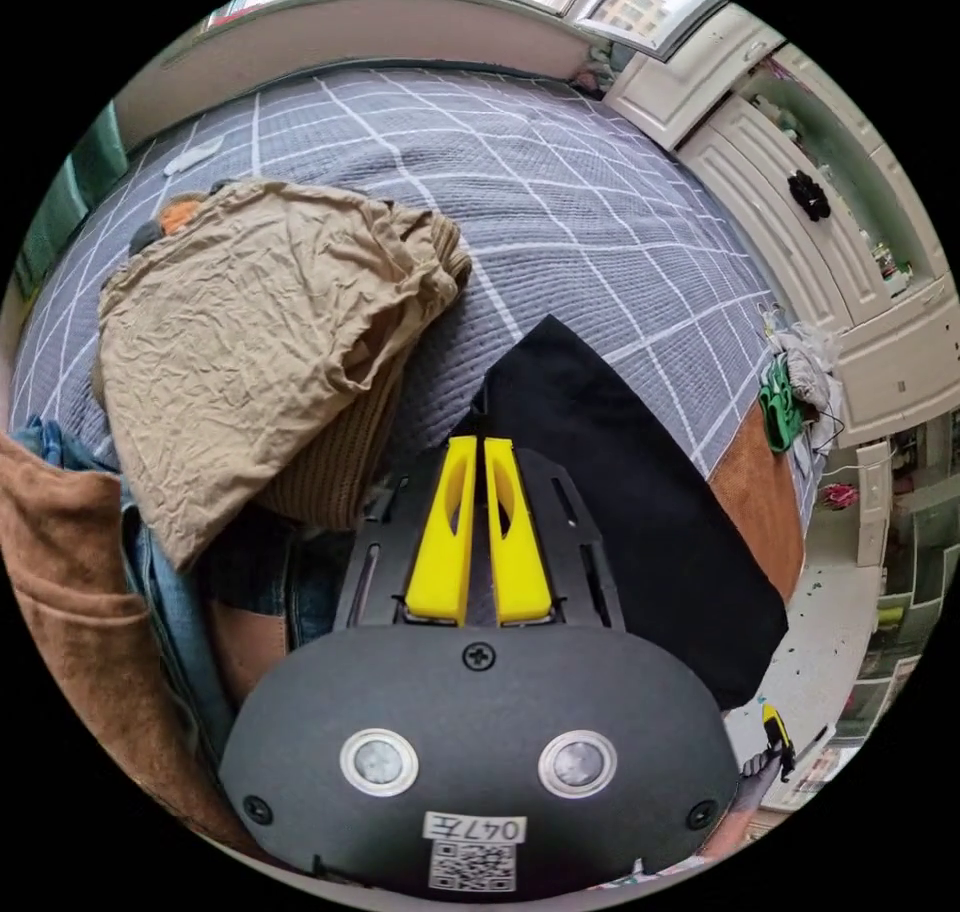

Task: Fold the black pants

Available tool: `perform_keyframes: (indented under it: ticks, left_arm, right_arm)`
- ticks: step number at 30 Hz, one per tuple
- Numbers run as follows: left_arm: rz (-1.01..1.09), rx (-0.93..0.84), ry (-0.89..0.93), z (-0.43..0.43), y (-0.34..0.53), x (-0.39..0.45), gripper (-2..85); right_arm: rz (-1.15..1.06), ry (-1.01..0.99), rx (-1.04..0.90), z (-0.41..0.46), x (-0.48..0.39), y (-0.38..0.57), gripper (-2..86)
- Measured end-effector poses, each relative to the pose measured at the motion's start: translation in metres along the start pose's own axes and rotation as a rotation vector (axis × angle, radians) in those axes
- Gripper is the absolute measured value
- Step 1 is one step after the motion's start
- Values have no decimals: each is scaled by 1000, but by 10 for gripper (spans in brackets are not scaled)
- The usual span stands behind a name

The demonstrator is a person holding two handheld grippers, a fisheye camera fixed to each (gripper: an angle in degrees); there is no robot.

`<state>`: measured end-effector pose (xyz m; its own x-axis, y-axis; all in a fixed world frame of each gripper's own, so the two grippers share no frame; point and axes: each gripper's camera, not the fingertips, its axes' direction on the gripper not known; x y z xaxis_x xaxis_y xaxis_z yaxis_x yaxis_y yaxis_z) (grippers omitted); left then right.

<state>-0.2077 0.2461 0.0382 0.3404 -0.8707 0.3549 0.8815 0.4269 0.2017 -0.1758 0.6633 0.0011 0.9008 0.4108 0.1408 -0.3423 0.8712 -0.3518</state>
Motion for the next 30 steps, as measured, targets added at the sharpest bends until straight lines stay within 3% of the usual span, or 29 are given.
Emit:
perform_keyframes:
  ticks: [6,12,16,20,27,30]
  left_arm:
    - [2,-77,149,-4,-7,20,65]
    - [62,-29,201,-57,36,71,76]
    - [179,-66,348,-81,65,127,70]
    - [345,-196,657,-92,108,222,63]
    - [891,-420,446,-81,289,473,77]
    - [1133,-362,314,-82,379,566,83]
  right_arm:
    - [68,91,44,-3,3,55,10]
    - [404,188,115,-19,81,161,28]
    - [703,81,201,-16,153,255,47]
    - [868,-113,262,22,212,315,76]
    - [925,-391,309,98,259,341,55]
    - [846,-441,339,95,255,330,8]
